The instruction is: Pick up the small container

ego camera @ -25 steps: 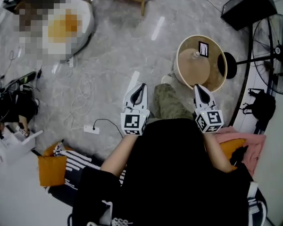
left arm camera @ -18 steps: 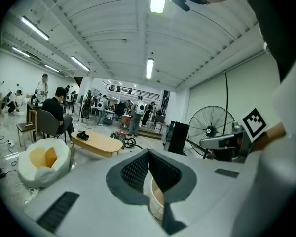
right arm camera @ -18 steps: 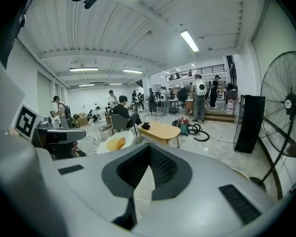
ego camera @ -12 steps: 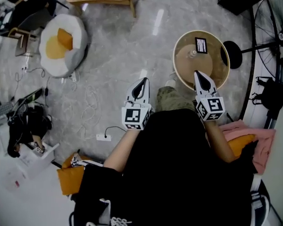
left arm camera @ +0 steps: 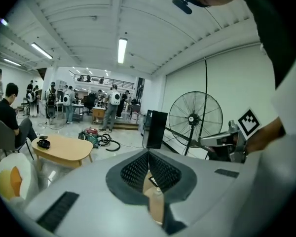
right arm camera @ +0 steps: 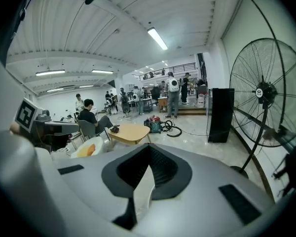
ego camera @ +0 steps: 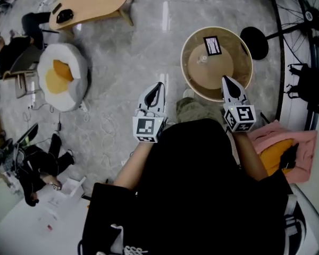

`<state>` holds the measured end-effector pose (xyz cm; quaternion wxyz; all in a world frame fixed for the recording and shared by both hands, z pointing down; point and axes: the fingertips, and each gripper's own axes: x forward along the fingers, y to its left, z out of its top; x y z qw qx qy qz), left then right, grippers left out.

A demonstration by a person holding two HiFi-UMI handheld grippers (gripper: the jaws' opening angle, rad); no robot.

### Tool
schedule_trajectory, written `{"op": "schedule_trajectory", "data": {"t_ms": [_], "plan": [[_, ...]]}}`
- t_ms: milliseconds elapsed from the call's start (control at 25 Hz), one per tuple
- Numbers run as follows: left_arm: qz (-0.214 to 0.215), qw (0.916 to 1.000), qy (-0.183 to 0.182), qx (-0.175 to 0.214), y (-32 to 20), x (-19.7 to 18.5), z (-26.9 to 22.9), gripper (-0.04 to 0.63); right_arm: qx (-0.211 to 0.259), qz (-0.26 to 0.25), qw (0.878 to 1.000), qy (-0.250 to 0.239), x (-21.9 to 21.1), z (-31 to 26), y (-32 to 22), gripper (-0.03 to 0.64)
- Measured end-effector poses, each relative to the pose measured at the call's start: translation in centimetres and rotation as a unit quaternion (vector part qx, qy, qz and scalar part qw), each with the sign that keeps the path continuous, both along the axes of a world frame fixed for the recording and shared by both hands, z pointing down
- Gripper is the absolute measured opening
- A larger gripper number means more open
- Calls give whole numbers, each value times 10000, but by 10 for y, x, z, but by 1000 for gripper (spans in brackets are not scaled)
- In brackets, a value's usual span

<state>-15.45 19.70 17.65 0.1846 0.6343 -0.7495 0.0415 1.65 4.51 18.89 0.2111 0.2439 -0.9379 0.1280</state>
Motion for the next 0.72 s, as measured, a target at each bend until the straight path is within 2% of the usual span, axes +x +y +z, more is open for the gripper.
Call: {"op": "schedule_trajectory", "data": {"t_ms": [120, 280, 400, 560, 720], "plan": [[181, 9998, 36, -41, -42, 2, 3, 20, 51, 132, 9999, -26, 3, 1, -37, 14], [267, 9988, -295, -267, -90, 0, 17, 20, 166, 280, 9994, 81, 10, 12, -79, 14], [407, 9973, -308, -527, -119, -4, 34, 20, -63, 487, 9987, 110, 21, 24, -99, 14], [944, 9930, -129, -698, -153, -4, 61, 20, -260, 788, 9959, 345, 38, 45, -113, 14], [1640, 9827, 44, -863, -194, -7, 109, 20, -259, 1183, 9914, 492, 30, 70, -135, 14]]}}
